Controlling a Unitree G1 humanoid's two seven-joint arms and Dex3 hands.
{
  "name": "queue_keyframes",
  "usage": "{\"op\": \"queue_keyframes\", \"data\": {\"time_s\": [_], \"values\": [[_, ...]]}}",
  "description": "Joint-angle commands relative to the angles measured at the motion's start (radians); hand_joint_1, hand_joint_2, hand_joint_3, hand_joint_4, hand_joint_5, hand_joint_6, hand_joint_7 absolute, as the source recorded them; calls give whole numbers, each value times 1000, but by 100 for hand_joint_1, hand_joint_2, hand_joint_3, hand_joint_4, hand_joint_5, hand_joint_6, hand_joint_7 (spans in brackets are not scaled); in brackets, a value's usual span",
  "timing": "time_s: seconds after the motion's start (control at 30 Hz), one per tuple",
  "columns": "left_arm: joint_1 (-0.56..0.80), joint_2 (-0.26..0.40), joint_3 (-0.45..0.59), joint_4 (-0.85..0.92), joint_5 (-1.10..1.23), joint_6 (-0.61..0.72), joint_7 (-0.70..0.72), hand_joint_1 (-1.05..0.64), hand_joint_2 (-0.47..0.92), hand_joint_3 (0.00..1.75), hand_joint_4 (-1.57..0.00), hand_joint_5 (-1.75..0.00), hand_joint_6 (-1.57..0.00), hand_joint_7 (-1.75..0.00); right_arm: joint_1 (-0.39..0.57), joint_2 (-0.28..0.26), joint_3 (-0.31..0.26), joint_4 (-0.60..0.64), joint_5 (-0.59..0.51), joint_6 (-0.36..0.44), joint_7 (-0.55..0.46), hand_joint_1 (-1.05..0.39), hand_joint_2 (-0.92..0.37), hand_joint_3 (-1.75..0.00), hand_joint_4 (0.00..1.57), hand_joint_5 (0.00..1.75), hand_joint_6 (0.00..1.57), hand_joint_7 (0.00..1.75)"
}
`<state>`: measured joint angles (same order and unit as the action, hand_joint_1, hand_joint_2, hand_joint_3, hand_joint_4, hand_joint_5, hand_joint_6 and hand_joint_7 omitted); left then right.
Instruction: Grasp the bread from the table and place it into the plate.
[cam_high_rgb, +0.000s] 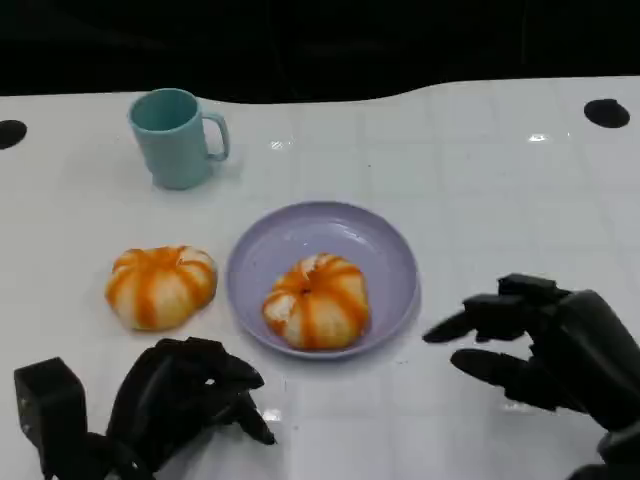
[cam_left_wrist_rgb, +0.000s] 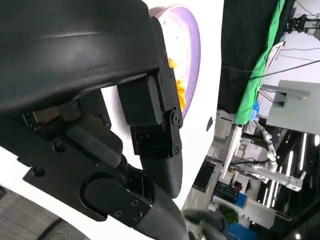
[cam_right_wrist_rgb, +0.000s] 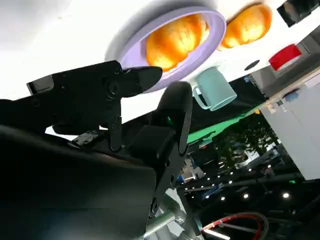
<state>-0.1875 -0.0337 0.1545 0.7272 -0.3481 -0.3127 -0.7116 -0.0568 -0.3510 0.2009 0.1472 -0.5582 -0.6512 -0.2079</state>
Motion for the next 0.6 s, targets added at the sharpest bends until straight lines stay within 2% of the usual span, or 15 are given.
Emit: {"op": "queue_keyframes", "data": {"time_s": [0.03,0.1,0.3,0.6], "values": [[-11,23,6,7,0,-8,-11,-105,74,0,-157,-59,-157,-19,42,-34,-29,13,4,-66,-24,-9,-46,-119,87,156,91,106],[-14,26,8,10,-3,-6,-16,-105,74,0,-157,-58,-157,-18,54,-34,-34,23,-9,-80,-39,-10,-41,-130,89,168,89,120],[-18,35,13,14,-4,5,-20,-105,74,0,-157,-57,-157,-18,51,-11,-34,97,-57,-116,-118,-12,-39,-132,91,175,74,159],[-26,40,18,24,-9,5,-25,-105,73,0,-157,-57,-157,-18,3,-4,-23,207,-135,-147,-237,-12,-35,-135,92,175,70,169]]}}
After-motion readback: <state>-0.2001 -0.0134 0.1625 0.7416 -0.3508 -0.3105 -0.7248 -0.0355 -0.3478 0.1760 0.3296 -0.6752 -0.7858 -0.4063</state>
